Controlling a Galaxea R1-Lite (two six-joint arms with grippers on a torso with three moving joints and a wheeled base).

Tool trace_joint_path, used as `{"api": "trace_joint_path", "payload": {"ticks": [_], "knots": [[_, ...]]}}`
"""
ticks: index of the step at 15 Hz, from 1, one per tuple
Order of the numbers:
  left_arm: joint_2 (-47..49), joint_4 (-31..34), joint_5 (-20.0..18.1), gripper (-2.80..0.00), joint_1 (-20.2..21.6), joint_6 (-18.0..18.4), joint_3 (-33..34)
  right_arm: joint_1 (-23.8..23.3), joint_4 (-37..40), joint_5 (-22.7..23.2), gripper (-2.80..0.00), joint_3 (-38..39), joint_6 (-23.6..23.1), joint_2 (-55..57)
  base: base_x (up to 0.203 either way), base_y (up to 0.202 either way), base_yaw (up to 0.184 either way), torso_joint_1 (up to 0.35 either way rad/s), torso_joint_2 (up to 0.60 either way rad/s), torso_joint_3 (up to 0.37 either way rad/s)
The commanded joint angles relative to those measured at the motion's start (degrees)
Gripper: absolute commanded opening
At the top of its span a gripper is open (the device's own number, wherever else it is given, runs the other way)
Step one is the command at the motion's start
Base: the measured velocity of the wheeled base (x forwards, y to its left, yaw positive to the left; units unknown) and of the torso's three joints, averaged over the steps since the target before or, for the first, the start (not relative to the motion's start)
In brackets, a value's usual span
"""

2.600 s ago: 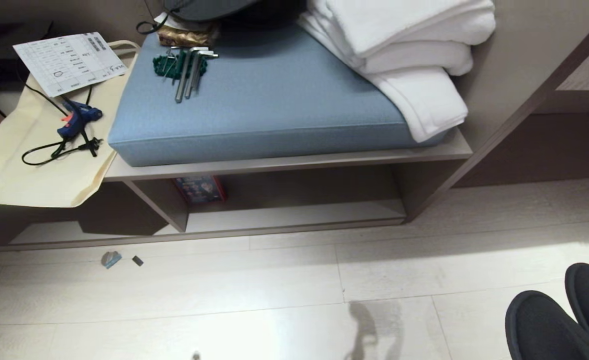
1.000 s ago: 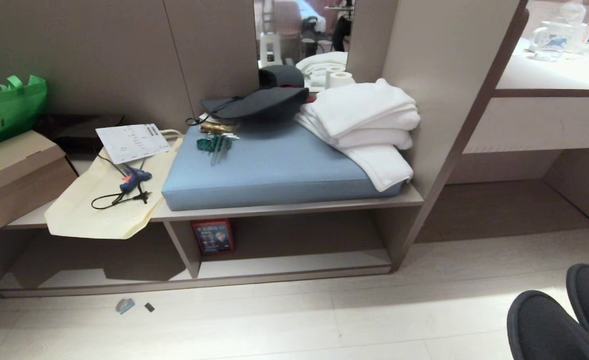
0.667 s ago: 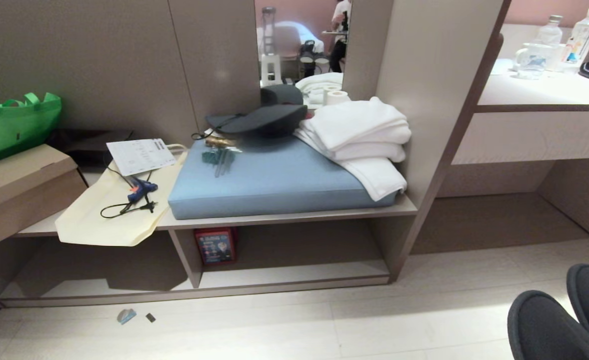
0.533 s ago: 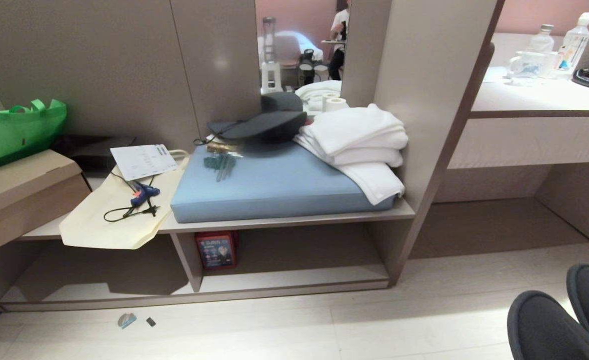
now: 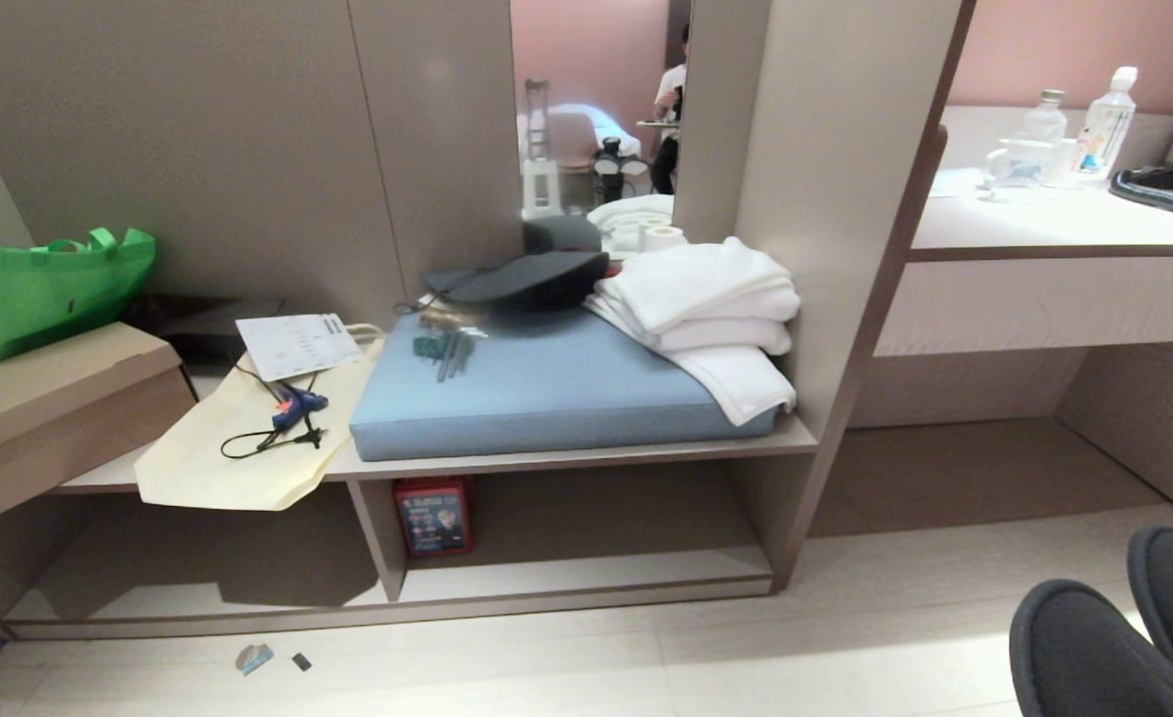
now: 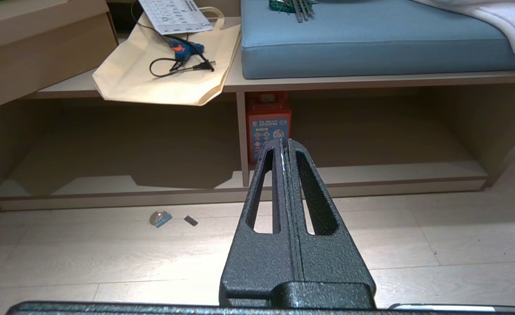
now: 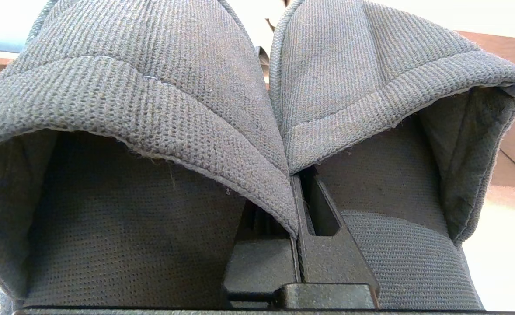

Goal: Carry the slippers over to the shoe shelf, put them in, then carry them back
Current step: Place the slippers on the floor

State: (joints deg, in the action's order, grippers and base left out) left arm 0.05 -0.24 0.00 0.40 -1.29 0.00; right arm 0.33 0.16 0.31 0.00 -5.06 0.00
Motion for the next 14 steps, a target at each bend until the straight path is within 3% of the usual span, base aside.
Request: {"api": "trace_joint_path", "payload": {"ticks": [1,12,14], "knots": [[0.04,-0.02,0.0,-2.8,0.04,0.05,0.0,0.02,0.02,0.04,-2.8,0.0,-0.04,0.09,0.0,0.0,0.0,0.0,0.0,0.0],[0.04,-0.02,0.0,-2.8,-0.04,-0.03,0.0,0.02,-0.07,0.04,-2.8,0.0,-0.39,0.09,0.0,0.0,0.0,0.0,0.0,0.0],[0.04,-0.02,0.0,-2.8,0.04,-0.03,0.0,0.02,0.0,0.04,-2.8,0.0,-0.39,0.09,0.002,0.01,-0.107,0.001,0.0,0.004]]}}
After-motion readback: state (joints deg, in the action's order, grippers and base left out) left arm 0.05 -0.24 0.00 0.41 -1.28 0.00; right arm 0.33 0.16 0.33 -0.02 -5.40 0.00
